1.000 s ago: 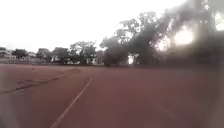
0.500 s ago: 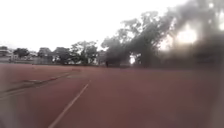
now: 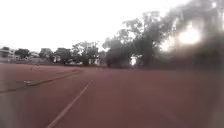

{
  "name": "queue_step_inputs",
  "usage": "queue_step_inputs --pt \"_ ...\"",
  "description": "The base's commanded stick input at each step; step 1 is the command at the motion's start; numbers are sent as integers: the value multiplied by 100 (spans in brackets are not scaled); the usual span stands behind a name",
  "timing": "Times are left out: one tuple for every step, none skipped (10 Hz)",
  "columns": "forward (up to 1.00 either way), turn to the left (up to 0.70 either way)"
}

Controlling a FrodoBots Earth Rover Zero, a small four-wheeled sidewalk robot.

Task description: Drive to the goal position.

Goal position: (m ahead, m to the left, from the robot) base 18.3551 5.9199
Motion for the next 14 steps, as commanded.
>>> queue_step_inputs --pt "70 3" --pt "70 3" --pt "70 3" --pt "70 2" --pt "70 2" --pt "70 2" --pt "70 2" --pt "70 2" --pt "70 2" --pt "70 2" --pt "70 2" --pt "70 2" --pt "70 2" --pt "70 0"
